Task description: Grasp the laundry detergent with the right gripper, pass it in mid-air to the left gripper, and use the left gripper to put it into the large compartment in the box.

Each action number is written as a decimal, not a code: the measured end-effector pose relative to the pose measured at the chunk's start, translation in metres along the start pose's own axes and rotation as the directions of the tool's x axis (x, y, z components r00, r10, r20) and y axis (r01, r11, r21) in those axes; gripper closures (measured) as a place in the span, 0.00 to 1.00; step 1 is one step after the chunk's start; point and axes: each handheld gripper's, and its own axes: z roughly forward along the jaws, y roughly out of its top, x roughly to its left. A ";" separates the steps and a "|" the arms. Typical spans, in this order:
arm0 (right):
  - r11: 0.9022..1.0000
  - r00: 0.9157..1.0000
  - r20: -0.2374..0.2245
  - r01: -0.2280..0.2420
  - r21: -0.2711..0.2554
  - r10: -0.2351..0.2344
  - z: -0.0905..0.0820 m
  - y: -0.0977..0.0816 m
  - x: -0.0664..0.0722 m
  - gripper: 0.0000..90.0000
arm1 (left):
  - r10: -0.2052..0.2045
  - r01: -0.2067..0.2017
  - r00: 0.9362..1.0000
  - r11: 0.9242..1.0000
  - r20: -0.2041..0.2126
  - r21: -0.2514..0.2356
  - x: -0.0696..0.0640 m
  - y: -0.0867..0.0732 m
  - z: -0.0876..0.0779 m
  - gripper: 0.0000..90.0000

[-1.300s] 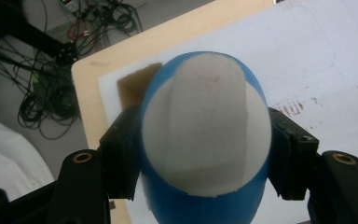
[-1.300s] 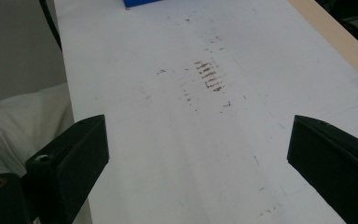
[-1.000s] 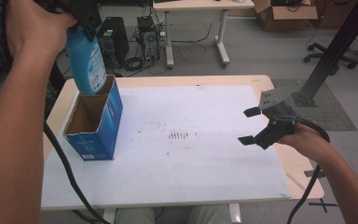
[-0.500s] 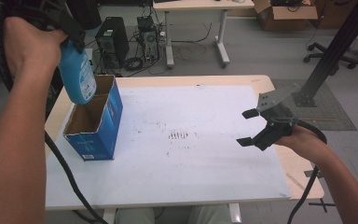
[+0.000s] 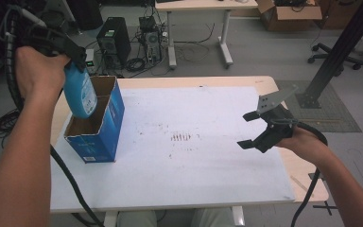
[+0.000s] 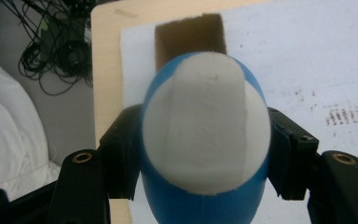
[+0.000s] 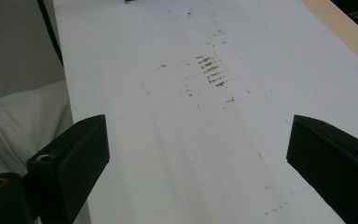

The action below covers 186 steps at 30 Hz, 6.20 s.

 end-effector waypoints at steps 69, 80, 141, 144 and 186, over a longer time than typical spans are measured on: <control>0.999 1.000 0.002 -0.028 0.034 0.028 0.009 -0.004 -0.003 0.06 | 0.037 -0.044 0.997 0.994 0.074 0.095 -0.005 -0.056 0.167 0.42; 0.999 0.999 -0.002 -0.033 0.038 0.033 0.012 -0.006 -0.002 0.06 | 0.039 -0.048 0.994 0.995 0.102 0.093 0.000 -0.056 0.168 0.40; 1.000 0.999 0.036 0.003 0.008 -0.003 -0.016 0.003 0.021 0.06 | 0.369 -0.354 0.909 0.929 0.195 -0.108 -0.076 -0.045 -0.004 0.06; 1.000 0.999 0.037 0.003 0.008 -0.003 -0.016 0.003 0.021 0.06 | 0.394 -0.377 0.896 0.919 0.205 -0.115 -0.084 -0.044 -0.005 0.06; 0.998 0.997 0.055 -0.053 0.025 0.052 -0.017 -0.003 0.014 0.06 | 0.664 -0.644 0.690 0.745 0.287 -0.174 -0.156 -0.005 0.030 0.06</control>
